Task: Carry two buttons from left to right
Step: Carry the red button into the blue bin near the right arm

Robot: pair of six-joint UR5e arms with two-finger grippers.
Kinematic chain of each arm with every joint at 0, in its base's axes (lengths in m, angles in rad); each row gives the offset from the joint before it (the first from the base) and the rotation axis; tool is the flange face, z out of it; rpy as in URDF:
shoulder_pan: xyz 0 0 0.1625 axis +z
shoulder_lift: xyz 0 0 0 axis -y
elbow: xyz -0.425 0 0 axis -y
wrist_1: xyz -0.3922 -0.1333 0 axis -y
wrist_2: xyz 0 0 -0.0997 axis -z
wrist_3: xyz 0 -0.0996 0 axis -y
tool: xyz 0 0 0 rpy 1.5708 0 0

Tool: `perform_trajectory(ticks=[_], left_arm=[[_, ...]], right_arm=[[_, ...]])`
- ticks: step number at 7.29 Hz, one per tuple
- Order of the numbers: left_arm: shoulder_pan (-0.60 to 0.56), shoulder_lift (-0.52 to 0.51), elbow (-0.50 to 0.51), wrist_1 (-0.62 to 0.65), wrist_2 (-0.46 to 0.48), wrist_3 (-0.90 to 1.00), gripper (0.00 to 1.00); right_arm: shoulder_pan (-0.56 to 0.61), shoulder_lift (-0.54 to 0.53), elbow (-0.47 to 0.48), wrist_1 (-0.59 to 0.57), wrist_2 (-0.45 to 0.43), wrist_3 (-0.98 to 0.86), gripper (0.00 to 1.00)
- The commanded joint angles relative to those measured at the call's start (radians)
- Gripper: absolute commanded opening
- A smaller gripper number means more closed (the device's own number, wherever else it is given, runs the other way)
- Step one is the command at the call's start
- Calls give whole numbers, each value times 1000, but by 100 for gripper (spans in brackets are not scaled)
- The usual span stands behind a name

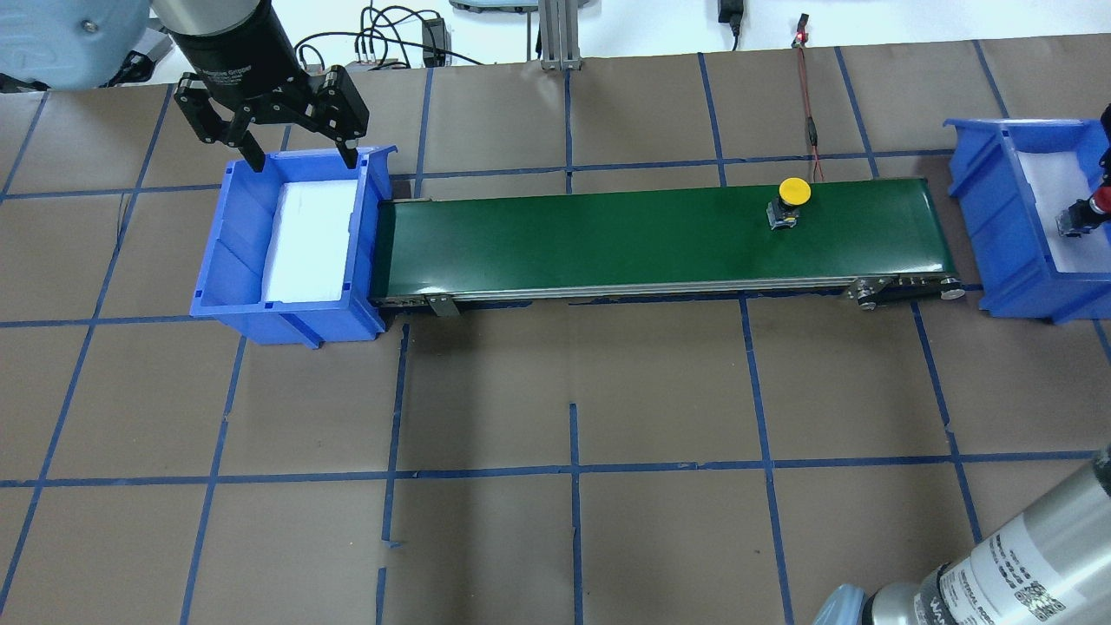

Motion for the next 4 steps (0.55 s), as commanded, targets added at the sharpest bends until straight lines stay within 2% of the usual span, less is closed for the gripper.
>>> perform_trajectory(ticks=[1,2,4], left_arm=[[0,-1,-1,2,0,0,100],[0,-1,-1,2,0,0,100],[1,-1,1,2,0,0,100]], right_arm=[[-2,14,-3,-3,3,-2,76],[-1,8,-6,3,2,-6,100],[13,-32,-26,32,5,-3,100]])
